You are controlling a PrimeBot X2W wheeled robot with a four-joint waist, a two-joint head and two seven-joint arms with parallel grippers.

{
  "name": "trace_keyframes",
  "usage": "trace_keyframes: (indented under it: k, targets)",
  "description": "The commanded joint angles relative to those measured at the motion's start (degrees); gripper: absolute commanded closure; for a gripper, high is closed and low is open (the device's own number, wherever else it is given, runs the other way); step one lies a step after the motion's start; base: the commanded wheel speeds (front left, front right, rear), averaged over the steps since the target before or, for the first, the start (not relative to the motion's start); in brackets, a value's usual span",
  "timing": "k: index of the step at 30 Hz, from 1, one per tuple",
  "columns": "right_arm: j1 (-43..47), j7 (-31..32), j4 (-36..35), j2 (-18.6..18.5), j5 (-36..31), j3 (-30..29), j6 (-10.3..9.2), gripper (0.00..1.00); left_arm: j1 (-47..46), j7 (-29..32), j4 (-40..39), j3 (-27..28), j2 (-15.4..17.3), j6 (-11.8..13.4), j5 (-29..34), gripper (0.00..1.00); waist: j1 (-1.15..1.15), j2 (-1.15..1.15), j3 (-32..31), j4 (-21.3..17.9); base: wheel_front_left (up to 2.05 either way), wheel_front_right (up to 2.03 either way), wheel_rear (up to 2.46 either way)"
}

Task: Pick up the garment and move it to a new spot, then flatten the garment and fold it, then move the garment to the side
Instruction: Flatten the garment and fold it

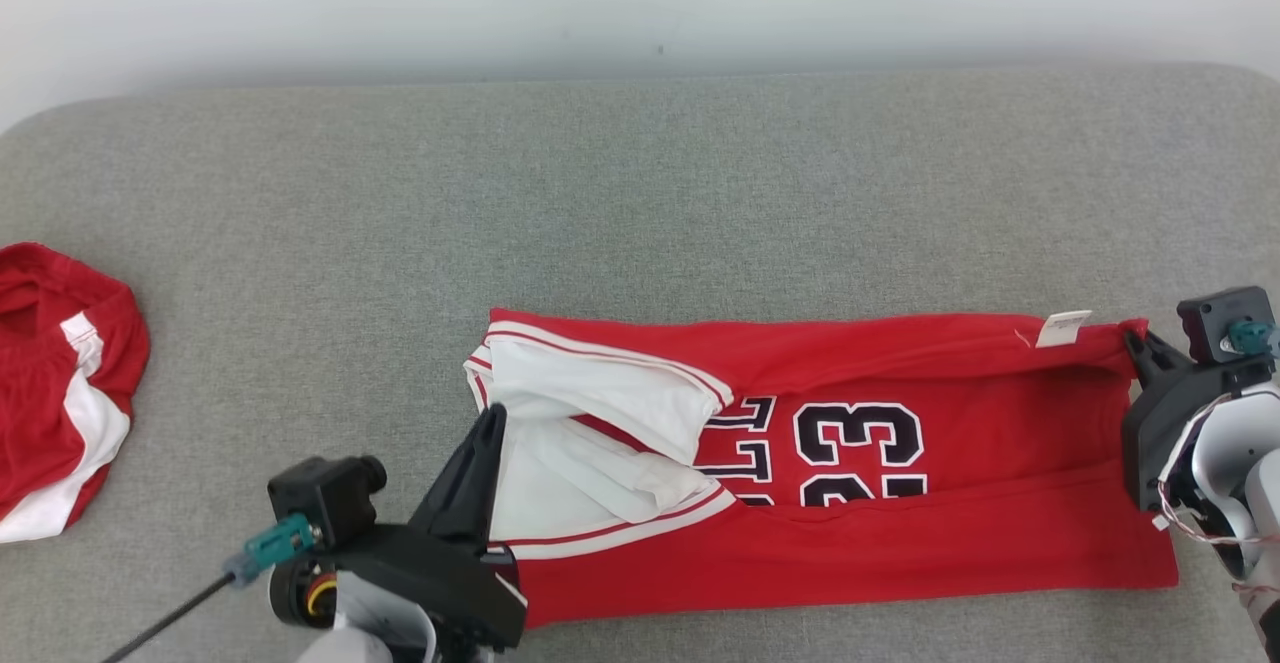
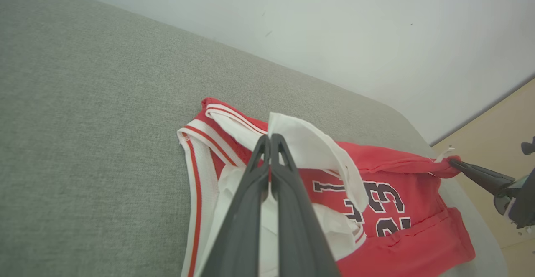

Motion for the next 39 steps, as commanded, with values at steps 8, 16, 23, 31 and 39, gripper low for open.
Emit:
trace_keyframes:
  k: [8,16,23,31,39]
  targets:
    - [3.66,0.57,-1.55,-1.64,0.61,-0.06,-0.13,1.00,5.50,-0.80,-3.82,0.51,0.06,1.88,-2.13,1.00,0.01,0.00,-1.10,0.49,0.00,0.00,0.00]
    - [8.65,2.59,-4.41,-2.79,2.16,0.34,-0.13,1.00,11.59,-1.30,-6.11,1.02,1.08,3.49,-3.92,1.00,0.01,0.00,-2.17,0.49,0.00,0.00,0.00]
    - [10.79,3.39,-5.81,-2.16,2.11,-1.14,-0.13,0.00,12.40,-1.64,-3.87,0.54,0.57,3.74,-3.67,0.03,0.01,0.00,-2.19,0.81,0.00,0.00,0.00]
    - [12.97,3.07,-7.06,0.11,3.02,-5.88,-0.13,0.00,12.28,-3.57,-1.25,-0.11,0.52,4.40,-1.45,0.00,0.01,0.00,-3.61,0.98,0.00,0.00,0.00]
    - [17.76,10.31,-12.83,6.58,6.05,-17.34,-0.13,0.00,13.27,-7.98,-2.39,3.78,1.26,2.94,4.67,0.00,0.01,0.00,-6.02,0.46,0.00,0.00,0.00]
